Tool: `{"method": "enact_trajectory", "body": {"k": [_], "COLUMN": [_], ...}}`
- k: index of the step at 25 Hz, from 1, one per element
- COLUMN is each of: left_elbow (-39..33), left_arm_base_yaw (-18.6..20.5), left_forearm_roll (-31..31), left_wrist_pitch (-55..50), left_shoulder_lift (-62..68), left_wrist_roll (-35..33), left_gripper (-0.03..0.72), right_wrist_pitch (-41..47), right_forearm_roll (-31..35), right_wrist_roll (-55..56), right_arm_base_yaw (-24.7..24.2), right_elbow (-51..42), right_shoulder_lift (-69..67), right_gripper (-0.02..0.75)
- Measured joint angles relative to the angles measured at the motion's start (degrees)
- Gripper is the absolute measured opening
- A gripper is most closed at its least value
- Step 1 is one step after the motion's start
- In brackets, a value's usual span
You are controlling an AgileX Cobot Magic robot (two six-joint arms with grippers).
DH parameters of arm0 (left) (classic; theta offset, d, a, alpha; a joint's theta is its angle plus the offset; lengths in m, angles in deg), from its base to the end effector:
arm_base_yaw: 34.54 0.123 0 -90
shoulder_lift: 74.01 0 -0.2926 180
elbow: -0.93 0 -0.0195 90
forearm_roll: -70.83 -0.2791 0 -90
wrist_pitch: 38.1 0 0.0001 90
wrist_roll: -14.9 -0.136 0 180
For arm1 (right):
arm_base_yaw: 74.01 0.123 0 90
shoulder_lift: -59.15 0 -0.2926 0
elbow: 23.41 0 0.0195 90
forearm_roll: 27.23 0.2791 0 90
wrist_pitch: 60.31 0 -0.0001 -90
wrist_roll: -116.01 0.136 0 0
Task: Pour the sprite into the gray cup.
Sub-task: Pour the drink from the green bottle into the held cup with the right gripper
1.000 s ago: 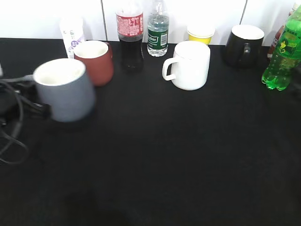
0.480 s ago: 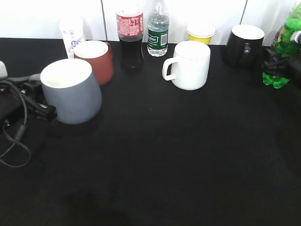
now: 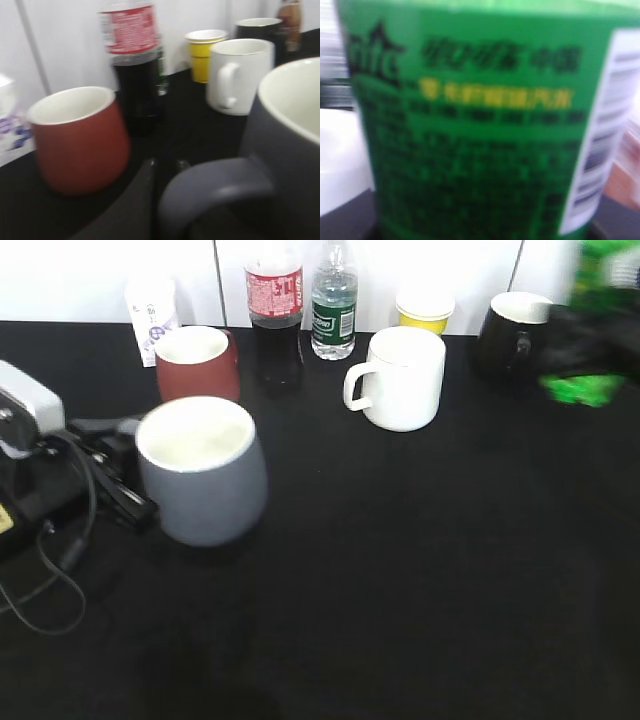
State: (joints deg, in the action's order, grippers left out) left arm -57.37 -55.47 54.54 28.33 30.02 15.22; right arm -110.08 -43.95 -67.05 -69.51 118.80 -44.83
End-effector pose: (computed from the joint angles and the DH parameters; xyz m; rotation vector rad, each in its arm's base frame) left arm 0.2721 -0.1415 0.1313 0.5893 1.5964 -0.4098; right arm 0.3876 0.0605 0.1922 -0.4282 1.5686 0.0521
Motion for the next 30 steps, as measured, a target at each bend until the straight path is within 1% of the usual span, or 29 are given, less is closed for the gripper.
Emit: {"method": "enact_trajectory", "body": {"k": [3,5,7,9,12,14,16,18,22,26,30], "left_elbow": [0.0,0.0,0.0,0.0,0.0,0.0,0.0,0.0,0.0,0.0,0.0], "left_arm_base_yaw": [-0.3,-0.3,-0.3,-0.3,-0.3,-0.3,-0.3,-0.3,-0.3,-0.3,-0.3], "left_forearm_roll": [-0.1,-0.1,-0.8,-4.1,-6.3,-8.8,-9.9,-10.3,-10.6,-12.9,-13.2], "left_wrist_pitch": [-0.1,-0.1,0.0,0.0,0.1,-1.0,-3.0,-3.0,-3.0,-3.0,-0.3], "left_shoulder_lift": [0.0,0.0,0.0,0.0,0.0,0.0,0.0,0.0,0.0,0.0,0.0], "left_wrist_roll": [0.0,0.1,0.5,1.0,2.3,2.4,2.4,2.4,2.4,2.5,2.5], "left_gripper": [0.071,0.071,0.071,0.071,0.071,0.071,0.071,0.071,0.071,0.071,0.071], "right_wrist_pitch": [2.6,3.7,4.9,6.0,6.1,5.9,5.4,3.3,1.2,0.2,-0.7], "right_forearm_roll": [-0.9,-1.0,-0.7,-0.4,0.1,0.1,-0.1,-1.4,-5.6,-6.0,-6.0], "right_wrist_roll": [-8.6,-16.1,-26.0,-34.0,-44.9,-50.0,-54.2,-57.2,-60.0,-65.0,-70.7], "right_arm_base_yaw": [11.7,18.0,21.7,22.3,22.3,22.3,22.3,22.3,22.3,22.3,22.3], "right_elbow": [0.0,-0.1,-0.1,0.0,1.1,2.1,2.7,3.0,3.2,3.2,3.2], "right_shoulder_lift": [1.7,1.7,1.5,0.2,-1.9,-2.1,-2.1,-2.1,-2.1,-2.1,-2.1], "right_gripper": [0.440,0.440,0.440,0.440,0.440,0.440,0.440,0.440,0.440,0.440,0.440]}}
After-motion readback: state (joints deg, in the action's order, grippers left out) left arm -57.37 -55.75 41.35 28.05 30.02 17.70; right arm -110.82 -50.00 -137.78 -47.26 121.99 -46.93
